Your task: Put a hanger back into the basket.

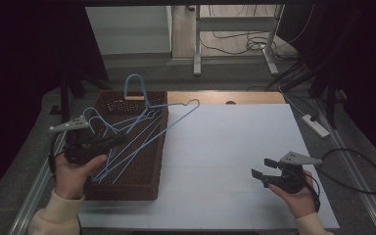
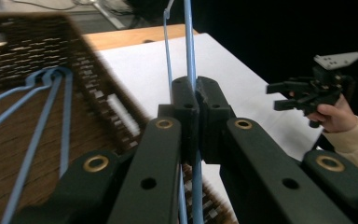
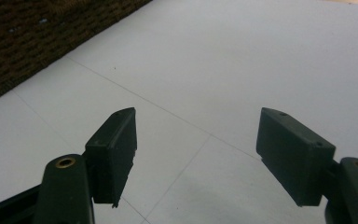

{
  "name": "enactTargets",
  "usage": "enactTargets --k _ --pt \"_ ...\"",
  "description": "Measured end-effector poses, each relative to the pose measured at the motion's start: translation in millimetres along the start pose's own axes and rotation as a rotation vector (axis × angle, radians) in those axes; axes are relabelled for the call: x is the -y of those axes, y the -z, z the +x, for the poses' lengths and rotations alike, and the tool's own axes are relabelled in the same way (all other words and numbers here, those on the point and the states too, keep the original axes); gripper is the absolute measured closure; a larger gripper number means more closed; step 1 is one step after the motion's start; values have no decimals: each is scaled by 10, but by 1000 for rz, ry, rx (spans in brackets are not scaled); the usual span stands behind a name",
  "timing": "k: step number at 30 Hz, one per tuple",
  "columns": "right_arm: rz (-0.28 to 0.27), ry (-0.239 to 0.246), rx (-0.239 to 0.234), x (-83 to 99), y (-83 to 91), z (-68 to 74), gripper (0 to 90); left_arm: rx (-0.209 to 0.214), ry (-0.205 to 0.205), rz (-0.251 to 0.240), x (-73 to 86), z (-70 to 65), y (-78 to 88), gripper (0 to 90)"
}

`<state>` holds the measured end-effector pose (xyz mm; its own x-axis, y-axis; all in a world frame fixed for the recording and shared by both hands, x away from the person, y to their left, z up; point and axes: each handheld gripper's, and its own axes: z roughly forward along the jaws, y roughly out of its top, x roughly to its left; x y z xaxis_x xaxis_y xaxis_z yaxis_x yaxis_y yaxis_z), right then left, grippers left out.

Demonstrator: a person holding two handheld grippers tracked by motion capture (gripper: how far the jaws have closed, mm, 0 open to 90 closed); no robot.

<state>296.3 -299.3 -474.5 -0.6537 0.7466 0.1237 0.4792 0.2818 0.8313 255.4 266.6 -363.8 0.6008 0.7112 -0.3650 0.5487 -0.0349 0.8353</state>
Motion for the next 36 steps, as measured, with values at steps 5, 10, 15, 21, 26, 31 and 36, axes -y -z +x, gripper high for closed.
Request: enactTargets --k 5,10,15,21,26,31,36 --pt "27 5 3 19 -52 2 294 -38 56 -44 134 284 238 871" --pt "54 18 5 25 -97 11 294 -77 93 -38 238 516 304 871" --pt "62 23 8 29 -116 14 294 -110 111 -73 312 612 359 871" --pt "76 23 6 35 -135 11 295 -119 133 -53 338 712 305 872" --pt "84 24 4 36 -146 12 295 -116 162 -3 363 777 108 871" --pt "88 26 4 37 -152 13 295 -149 200 59 385 844 -96 871" --pt "86 23 1 38 -147 20 296 -169 215 123 357 869 -268 870"
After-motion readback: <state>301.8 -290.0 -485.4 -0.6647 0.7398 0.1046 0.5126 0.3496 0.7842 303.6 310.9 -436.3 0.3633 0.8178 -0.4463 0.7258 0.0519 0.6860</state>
